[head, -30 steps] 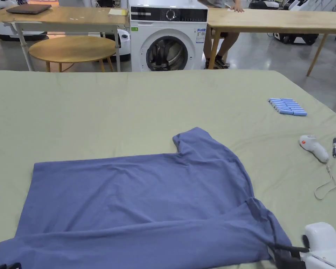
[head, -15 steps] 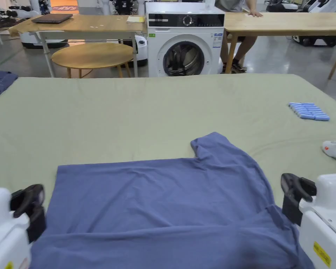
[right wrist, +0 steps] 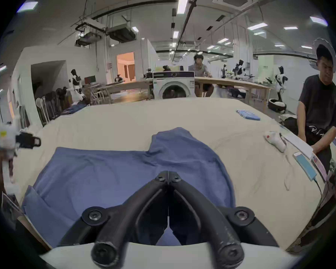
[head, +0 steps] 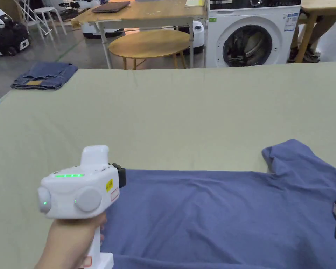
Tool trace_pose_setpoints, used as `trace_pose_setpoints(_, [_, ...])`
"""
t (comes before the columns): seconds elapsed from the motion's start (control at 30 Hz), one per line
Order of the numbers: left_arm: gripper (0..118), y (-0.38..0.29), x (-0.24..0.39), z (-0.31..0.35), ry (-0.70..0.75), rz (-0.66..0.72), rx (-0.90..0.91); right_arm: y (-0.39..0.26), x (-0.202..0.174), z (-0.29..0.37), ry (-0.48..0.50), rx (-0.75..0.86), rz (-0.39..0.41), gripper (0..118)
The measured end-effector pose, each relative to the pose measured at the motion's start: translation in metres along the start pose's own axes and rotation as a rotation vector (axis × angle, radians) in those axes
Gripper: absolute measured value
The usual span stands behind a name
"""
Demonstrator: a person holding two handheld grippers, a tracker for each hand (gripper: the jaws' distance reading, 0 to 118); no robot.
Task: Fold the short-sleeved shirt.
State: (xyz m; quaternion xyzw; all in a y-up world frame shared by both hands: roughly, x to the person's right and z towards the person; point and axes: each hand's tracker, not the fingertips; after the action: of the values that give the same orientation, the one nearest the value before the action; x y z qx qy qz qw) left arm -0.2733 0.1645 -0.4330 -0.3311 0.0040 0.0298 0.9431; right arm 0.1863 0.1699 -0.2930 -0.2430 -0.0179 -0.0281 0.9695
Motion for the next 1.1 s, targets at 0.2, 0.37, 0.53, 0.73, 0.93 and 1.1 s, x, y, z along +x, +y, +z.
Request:
trace_pose_setpoints(0.2, [106, 0.035, -0.008, -0.078, 0.055, -0.032, -0.118, -0.006, 0.000, -0.020, 0.029, -0.045, 0.022, 0])
trace_pose_setpoints(0.37, [100, 0.023, -0.010, -0.113, 0.080, -0.008, -0.297, 0.000, 0.006, -0.031, 0.010, -0.081, 0.034, 0])
trace_pose_setpoints(0.53, [4, 0.003, 0.005, -0.093, -0.009, -0.070, -0.263, 0.014, 0.023, -0.045, 0.000, -0.119, 0.054, 0])
trace_pose_setpoints(0.73, [0, 0.003, 0.013, -0.039, -0.145, -0.028, -0.189, 0.050, 0.058, -0.099, -0.029, -0.209, 0.030, 1])
trace_pose_setpoints(0.93, [0, 0.029, 0.000, -0.008, -0.154, 0.011, -0.105, 0.088, 0.111, -0.190, 0.027, -0.352, -0.035, 118])
trace_pose_setpoints(1.1, [0, 0.037, -0.005, -0.008, -0.140, -0.028, -0.103, 0.076, 0.119, -0.230, -0.016, -0.493, -0.055, 118])
